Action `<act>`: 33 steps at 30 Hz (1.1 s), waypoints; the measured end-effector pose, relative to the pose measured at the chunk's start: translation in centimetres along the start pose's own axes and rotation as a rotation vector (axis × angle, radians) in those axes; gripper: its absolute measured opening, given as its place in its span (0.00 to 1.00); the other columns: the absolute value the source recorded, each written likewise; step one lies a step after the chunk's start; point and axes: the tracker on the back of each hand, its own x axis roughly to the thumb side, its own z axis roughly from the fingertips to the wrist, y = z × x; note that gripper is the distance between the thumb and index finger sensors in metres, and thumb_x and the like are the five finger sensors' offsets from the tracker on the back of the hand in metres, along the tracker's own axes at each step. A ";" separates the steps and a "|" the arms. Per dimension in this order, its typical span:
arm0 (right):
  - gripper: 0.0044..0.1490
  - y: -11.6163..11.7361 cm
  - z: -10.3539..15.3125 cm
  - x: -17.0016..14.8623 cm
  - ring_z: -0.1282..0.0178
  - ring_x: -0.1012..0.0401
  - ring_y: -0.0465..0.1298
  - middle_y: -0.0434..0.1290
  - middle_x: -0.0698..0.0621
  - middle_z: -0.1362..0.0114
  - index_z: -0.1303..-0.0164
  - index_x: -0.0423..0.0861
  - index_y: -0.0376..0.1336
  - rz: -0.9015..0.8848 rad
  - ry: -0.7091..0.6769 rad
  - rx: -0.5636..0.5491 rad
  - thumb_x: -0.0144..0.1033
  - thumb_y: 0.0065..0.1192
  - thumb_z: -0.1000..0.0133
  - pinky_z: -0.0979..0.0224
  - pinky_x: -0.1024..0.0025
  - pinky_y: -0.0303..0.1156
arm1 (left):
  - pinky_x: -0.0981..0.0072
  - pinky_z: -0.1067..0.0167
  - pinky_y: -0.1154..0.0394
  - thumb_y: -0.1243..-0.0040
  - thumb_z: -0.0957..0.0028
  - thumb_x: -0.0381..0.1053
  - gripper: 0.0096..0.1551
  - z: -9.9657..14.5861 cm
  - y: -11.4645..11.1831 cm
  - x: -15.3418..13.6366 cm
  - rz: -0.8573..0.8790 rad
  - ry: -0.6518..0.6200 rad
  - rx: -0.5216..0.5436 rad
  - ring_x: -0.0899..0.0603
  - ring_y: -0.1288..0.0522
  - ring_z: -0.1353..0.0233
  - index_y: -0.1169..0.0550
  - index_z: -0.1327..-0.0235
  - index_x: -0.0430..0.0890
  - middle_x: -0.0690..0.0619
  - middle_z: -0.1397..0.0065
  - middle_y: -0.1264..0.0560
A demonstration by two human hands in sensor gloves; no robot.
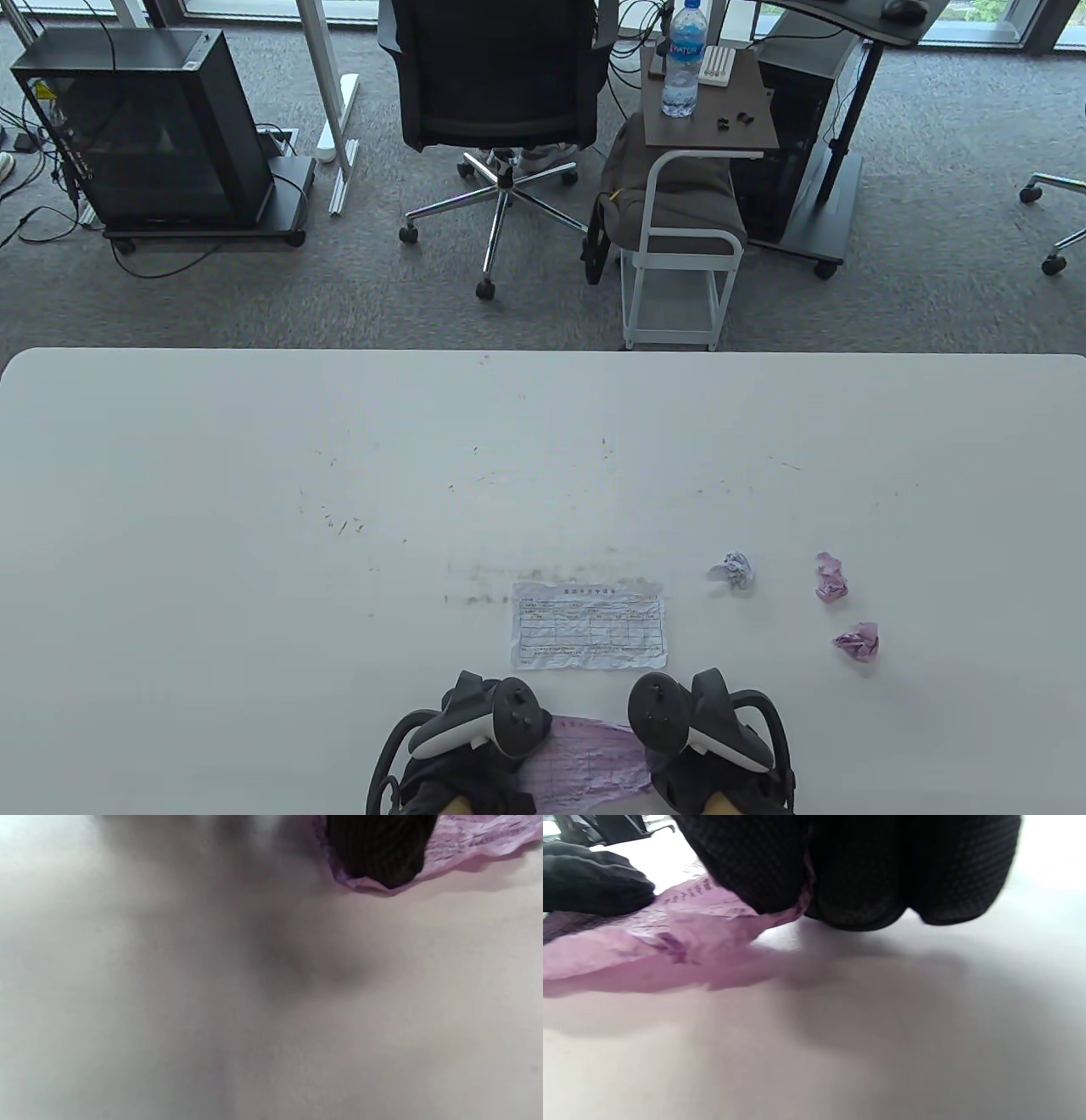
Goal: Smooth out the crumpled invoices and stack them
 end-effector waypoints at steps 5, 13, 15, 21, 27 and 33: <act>0.33 -2.1 1.4 -1.1 0.49 0.49 0.78 0.72 0.37 0.37 0.32 0.40 0.58 -0.156 -0.039 -0.272 0.33 0.68 0.45 0.47 0.51 0.79 | 0.23 0.36 0.62 0.37 0.44 0.57 0.51 0.0 0.0 0.0 0.004 -0.011 -0.004 0.20 0.77 0.29 0.60 0.24 0.60 0.41 0.27 0.78; 0.25 -0.5 2.0 5.2 0.36 0.43 0.72 0.64 0.34 0.27 0.37 0.43 0.64 -0.171 -0.552 -0.101 0.37 0.63 0.42 0.40 0.45 0.75 | 0.23 0.36 0.62 0.37 0.44 0.57 0.52 0.0 0.0 0.0 0.008 -0.010 -0.007 0.20 0.78 0.29 0.60 0.24 0.61 0.42 0.27 0.78; 0.25 0.7 1.8 6.7 0.34 0.43 0.71 0.63 0.35 0.25 0.37 0.44 0.64 -0.045 -0.605 -0.017 0.39 0.63 0.42 0.39 0.44 0.75 | 0.23 0.36 0.62 0.37 0.44 0.57 0.52 0.0 0.0 0.0 0.007 -0.010 -0.012 0.20 0.78 0.29 0.60 0.25 0.61 0.41 0.27 0.78; 0.32 2.8 1.6 8.6 0.29 0.43 0.62 0.57 0.38 0.22 0.27 0.47 0.56 0.109 -0.594 0.227 0.43 0.60 0.40 0.34 0.43 0.67 | 0.24 0.36 0.62 0.37 0.44 0.58 0.53 -0.1 0.1 0.0 0.008 -0.007 -0.015 0.20 0.78 0.29 0.60 0.25 0.61 0.42 0.27 0.79; 0.26 2.0 1.0 7.3 0.36 0.48 0.69 0.66 0.45 0.30 0.32 0.50 0.62 0.090 -0.409 0.361 0.49 0.57 0.38 0.37 0.40 0.69 | 0.24 0.36 0.62 0.36 0.45 0.58 0.53 -0.1 0.1 0.0 0.013 -0.002 -0.014 0.21 0.78 0.29 0.60 0.25 0.62 0.42 0.27 0.79; 0.22 1.4 0.4 4.2 0.42 0.48 0.74 0.71 0.45 0.36 0.38 0.52 0.66 -0.036 -0.205 0.420 0.50 0.58 0.37 0.39 0.41 0.70 | 0.24 0.36 0.62 0.36 0.45 0.57 0.53 -0.1 0.1 0.0 0.017 0.000 -0.013 0.21 0.78 0.29 0.60 0.25 0.62 0.43 0.27 0.79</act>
